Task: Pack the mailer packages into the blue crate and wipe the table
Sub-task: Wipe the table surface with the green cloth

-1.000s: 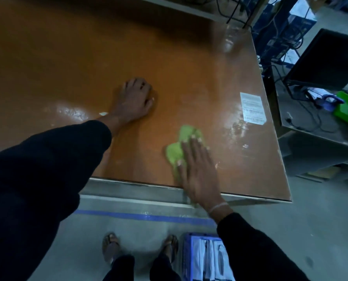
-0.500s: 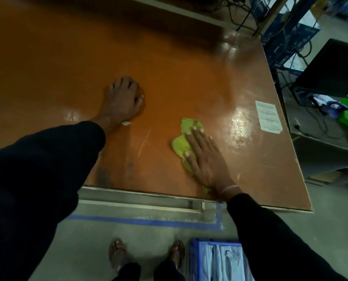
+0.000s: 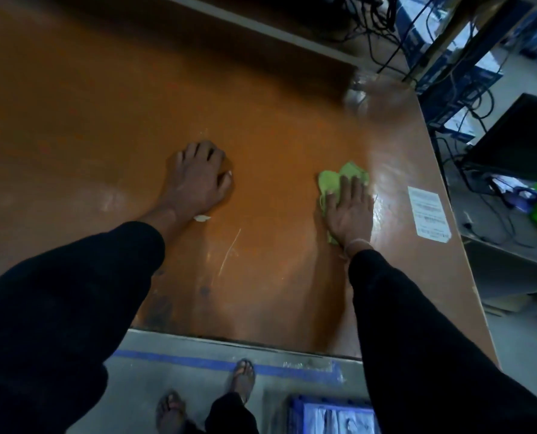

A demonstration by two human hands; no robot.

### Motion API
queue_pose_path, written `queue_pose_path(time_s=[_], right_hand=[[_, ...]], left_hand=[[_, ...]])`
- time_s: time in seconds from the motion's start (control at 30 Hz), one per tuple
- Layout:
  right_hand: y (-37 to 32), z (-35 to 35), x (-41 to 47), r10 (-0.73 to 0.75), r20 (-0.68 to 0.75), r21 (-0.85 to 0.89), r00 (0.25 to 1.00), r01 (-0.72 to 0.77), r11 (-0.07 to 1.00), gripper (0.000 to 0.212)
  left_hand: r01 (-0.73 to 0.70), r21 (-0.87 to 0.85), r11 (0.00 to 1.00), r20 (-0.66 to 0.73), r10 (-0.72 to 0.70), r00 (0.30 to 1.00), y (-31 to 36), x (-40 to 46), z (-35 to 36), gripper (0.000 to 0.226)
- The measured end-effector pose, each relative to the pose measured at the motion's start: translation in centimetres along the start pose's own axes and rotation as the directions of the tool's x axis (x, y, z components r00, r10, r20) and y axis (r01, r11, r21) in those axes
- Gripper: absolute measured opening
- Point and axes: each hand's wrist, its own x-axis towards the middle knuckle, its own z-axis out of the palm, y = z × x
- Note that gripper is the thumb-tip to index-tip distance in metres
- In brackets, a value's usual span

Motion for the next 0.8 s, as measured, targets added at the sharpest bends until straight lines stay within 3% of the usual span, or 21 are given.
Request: queue_pose_path(time_s=[0.03,0.07,0.13,0.2,0.27,0.33,0.4,0.47,0.53,0.57,0.63,0.73,0.8], right_hand=[[-1.2,0.3,0.8,0.034,0.021,0.0,0.999,-0.034,0.999,0.068],[-2.5,0.4,1.2,-0.042,0.027,-0.011,0.999,0.042,0.999,0.07],[-4.3,0.8,1.3,-0.348,0.054,-0.02,0.936,0.349,0.937,0.067],[-3.9,0.7,2.5,-0.504,0.076,0.001,0.861,0.505,0.863,0.062],[-2.9,0.6,5.0,-0.412,0.053,-0.007,0.91,0.413,0.911,0.062],[-2.7,0.8,7.4,-0.17,0.05,-0.023,0.984,0.171,0.985,0.065],[-4.1,1.2,9.1,-0.088,0.081,-0.023,0.993,0.09,0.996,0.068],[-5.5,1.3,9.7,-0.305,0.093,0.002,0.948,0.306,0.952,0.067],[-5.9,1.0,10.9,-0.546,0.13,0.035,0.828,0.547,0.837,0.064],[-5.7,0.9,12.1,-0.586,0.147,0.036,0.797,0.587,0.808,0.063],[-5.3,0.8,14.9,-0.488,0.136,0.007,0.862,0.491,0.871,0.063],[-5.8,1.4,17.9,-0.152,0.114,-0.03,0.982,0.157,0.987,0.068],[-7.6,1.8,18.6,-0.166,0.125,-0.023,0.978,0.17,0.985,0.069]], left_hand=[[0.003,-0.006,1.0,-0.003,-0.003,1.0,0.0,0.1,0.1,0.043],[0.004,-0.008,1.0,-0.005,-0.004,1.0,-0.1,0.2,0.1,0.043],[0.004,-0.006,1.0,-0.002,-0.004,1.0,-0.2,0.2,0.2,0.042],[0.006,-0.006,1.0,-0.008,-0.006,1.0,-0.1,0.3,0.3,0.042],[0.012,-0.011,1.0,-0.012,-0.012,1.0,0.1,0.3,0.1,0.041],[0.014,-0.002,1.0,-0.009,-0.014,1.0,0.0,0.3,0.2,0.041],[0.011,0.0,1.0,-0.01,-0.011,1.0,-0.1,0.3,0.3,0.041],[0.012,-0.007,1.0,-0.01,-0.012,1.0,-0.1,0.3,0.3,0.043],[0.009,-0.003,1.0,0.001,-0.009,1.0,-0.2,0.3,0.3,0.045],[0.009,0.003,1.0,0.006,-0.009,1.0,-0.2,0.3,0.3,0.046],[0.009,0.007,1.0,0.008,-0.009,1.0,-0.2,0.4,0.3,0.049],[0.004,0.016,1.0,0.006,-0.004,1.0,-0.3,0.4,0.4,0.05],[0.005,0.016,1.0,0.007,-0.005,1.0,-0.4,0.6,0.4,0.05]])
